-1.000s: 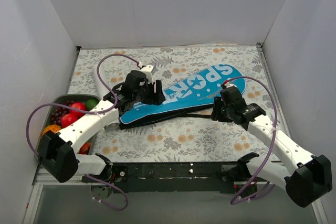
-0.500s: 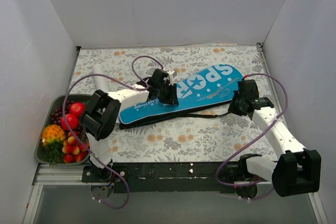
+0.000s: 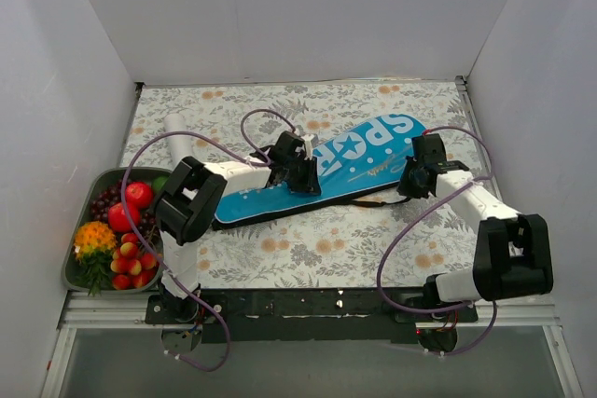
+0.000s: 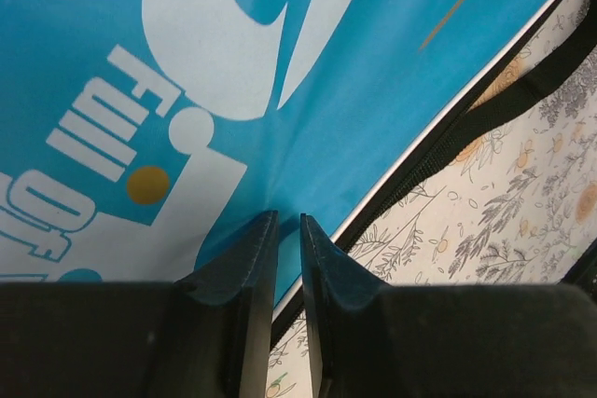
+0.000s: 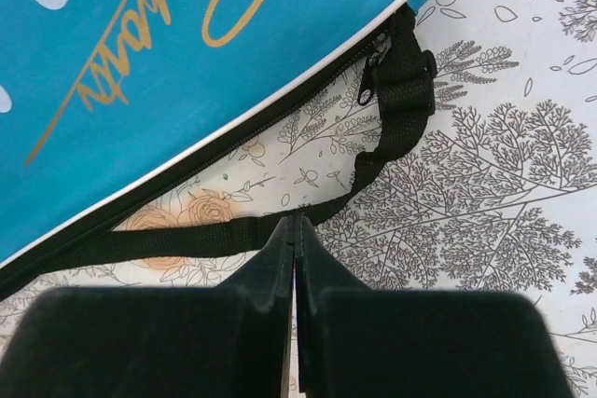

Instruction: Pack up the badminton gear

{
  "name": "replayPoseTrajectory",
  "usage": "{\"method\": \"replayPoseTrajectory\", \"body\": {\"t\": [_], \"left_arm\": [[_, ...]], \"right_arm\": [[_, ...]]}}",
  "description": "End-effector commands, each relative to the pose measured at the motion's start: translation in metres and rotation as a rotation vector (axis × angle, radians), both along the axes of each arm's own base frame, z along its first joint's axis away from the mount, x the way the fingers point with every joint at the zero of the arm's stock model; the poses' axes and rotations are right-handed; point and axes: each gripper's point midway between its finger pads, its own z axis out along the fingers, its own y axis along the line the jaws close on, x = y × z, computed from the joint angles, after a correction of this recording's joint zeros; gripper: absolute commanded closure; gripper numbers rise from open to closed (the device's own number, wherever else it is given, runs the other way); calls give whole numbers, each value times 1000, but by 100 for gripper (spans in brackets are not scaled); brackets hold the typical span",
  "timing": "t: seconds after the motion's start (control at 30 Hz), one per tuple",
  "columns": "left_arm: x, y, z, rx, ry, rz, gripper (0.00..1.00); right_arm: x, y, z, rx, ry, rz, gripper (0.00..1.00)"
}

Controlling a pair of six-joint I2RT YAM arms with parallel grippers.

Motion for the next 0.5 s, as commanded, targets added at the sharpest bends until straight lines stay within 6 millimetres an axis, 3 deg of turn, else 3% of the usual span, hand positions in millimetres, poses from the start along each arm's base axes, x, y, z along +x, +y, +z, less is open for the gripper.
{"method": "replayPoseTrajectory", "body": {"t": [0.0, 0.47], "left_arm": [[-14, 19, -23, 54, 40, 50, 85], [-36, 40, -40, 59, 55, 91, 86]], "right_arm": [[28, 2, 4, -2, -55, 8, 99], [17, -20, -42, -126, 80, -25, 99]]}}
